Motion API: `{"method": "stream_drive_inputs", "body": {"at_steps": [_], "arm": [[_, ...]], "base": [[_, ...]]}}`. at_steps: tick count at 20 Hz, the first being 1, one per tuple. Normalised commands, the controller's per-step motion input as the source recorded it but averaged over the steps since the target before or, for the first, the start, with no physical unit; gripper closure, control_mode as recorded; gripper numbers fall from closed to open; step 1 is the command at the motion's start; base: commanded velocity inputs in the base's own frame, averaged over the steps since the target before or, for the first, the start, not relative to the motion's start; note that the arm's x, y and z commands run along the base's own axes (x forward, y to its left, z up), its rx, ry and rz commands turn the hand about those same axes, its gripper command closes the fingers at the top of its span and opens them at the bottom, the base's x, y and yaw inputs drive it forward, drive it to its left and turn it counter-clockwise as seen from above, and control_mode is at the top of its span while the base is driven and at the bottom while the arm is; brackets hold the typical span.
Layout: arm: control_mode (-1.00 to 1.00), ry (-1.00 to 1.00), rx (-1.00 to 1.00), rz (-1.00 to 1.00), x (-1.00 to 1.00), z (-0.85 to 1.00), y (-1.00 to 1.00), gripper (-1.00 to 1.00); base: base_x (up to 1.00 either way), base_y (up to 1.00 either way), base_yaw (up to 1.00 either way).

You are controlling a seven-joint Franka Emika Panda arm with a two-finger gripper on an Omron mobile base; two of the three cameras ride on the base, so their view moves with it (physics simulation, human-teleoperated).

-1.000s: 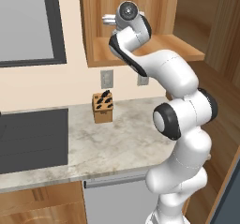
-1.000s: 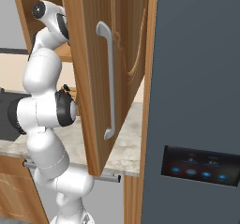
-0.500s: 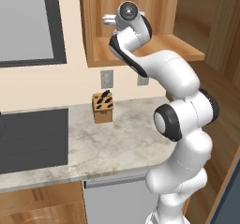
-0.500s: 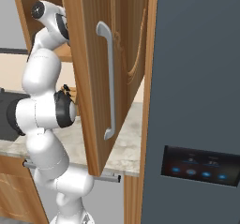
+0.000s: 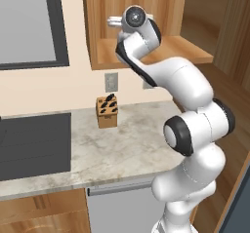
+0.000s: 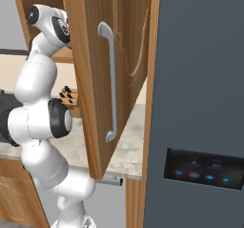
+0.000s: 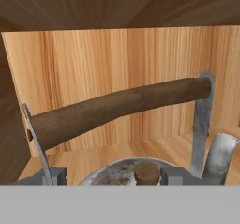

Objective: Open the cabinet, pick the kettle from the cabinet, and place it in the sink.

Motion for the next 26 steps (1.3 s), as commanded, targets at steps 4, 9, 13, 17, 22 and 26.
{"method": "stream_drive_inputs", "body": {"at_steps": [4, 9, 13, 17, 22, 26], "arm": [[-1.0, 0.0, 0.0, -0.03, -0.31, 0.0, 0.0, 1.0], [-1.0, 0.07, 0.0, -0.02, -0.26, 0.07, 0.0, 1.0], [-1.0, 0.09, 0.0, 0.0, -0.3, 0.09, 0.0, 1.0], [-1.0, 0.09, 0.0, -0.01, -0.34, 0.05, 0.0, 1.0], [-1.0, 0.08, 0.0, -0.01, -0.34, 0.03, 0.0, 1.0], [-1.0, 0.07, 0.0, -0.01, -0.35, 0.02, 0.0, 1.0]], "base": [[0.0, 0.0, 0.0], [0.0, 0.0, 0.0], [0.0, 0.0, 0.0], [0.0, 0.0, 0.0], [0.0, 0.0, 0.0], [0.0, 0.0, 0.0]]}}
